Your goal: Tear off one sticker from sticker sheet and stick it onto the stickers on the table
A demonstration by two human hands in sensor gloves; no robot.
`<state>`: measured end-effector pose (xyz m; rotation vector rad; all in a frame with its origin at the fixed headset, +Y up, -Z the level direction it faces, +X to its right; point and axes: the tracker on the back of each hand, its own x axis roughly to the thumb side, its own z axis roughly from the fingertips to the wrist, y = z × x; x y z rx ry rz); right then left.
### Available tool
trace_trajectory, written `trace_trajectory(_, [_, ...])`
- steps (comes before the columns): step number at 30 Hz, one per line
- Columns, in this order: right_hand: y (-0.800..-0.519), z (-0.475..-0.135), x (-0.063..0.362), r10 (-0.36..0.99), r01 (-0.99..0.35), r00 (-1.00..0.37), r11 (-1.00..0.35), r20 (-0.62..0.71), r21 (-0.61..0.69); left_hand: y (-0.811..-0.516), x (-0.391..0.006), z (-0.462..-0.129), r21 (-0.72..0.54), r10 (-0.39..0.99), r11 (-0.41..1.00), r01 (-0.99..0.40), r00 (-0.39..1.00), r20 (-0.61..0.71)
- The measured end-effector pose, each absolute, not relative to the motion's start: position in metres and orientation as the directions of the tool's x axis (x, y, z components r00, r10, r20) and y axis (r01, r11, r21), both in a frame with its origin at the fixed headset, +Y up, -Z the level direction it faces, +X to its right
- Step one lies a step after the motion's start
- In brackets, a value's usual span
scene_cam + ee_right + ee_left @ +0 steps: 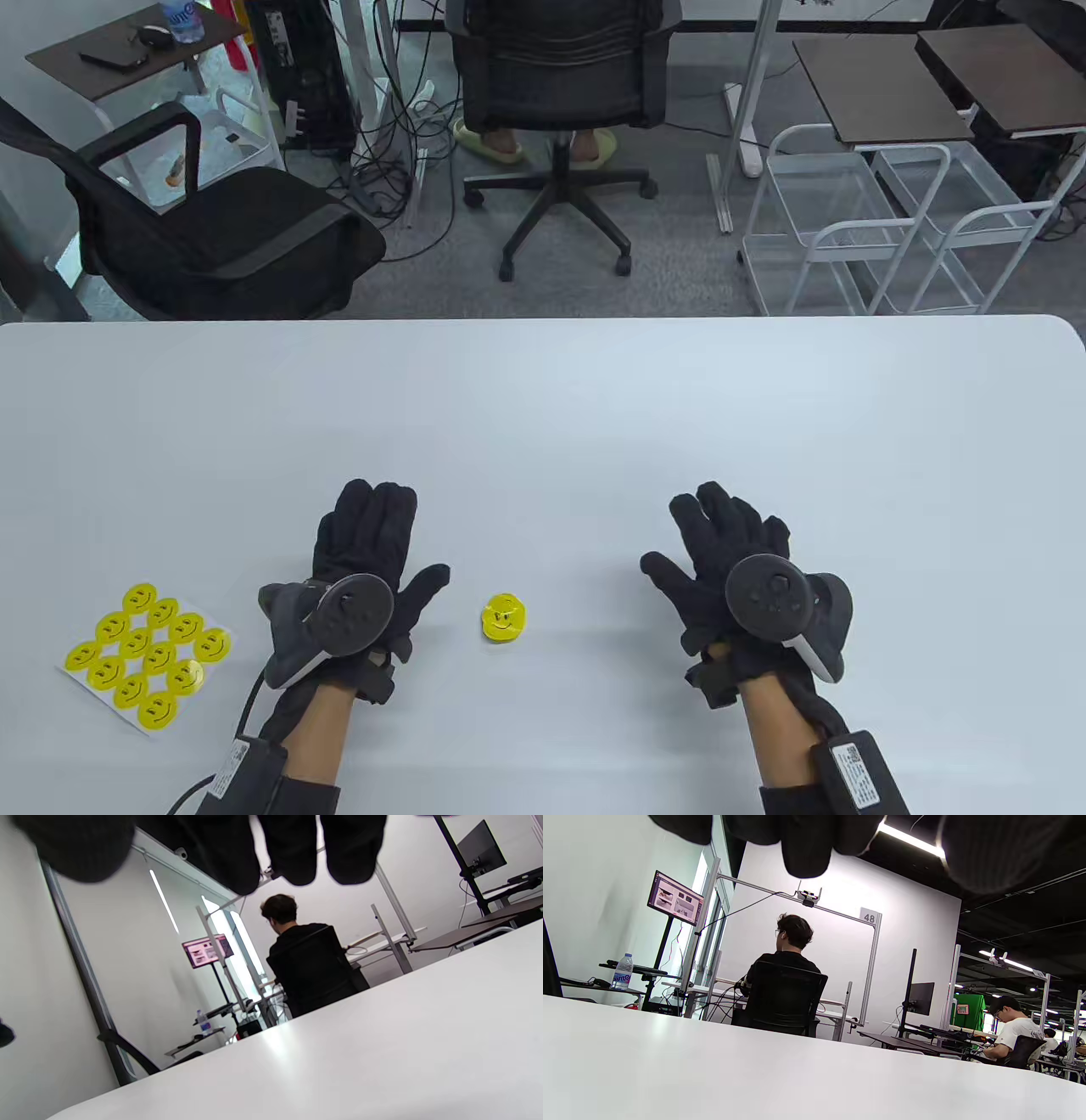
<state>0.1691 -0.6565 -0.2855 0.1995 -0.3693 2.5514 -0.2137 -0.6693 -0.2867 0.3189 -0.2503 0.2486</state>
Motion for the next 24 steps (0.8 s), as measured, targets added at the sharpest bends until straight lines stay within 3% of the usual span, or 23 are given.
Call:
trace_trajectory(10, [-0.658, -0.286, 0.170, 0.522, -0.565, -0.821, -0.799, 0.232, -0.207, -0.667, -0.216, -0.288, 0.306, 0.166, 0.921, -0.241, 0.954, 0.251])
trace_trajectory(18, [-0.657, -0.284, 0.168, 0.513, -0.566, -0.817, -0.800, 0.262, -0.198, -0.651, -0.269, -0.292, 0.362, 0.066, 0.925, -0.116, 0.987, 0.149])
trace_trajectory(24, [-0.661, -0.287, 0.161, 0.531, -0.581, -0.805, -0.796, 0.265, -0.171, -0.650, -0.318, -0.295, 0.322, 0.034, 0.946, -0.047, 0.998, 0.046])
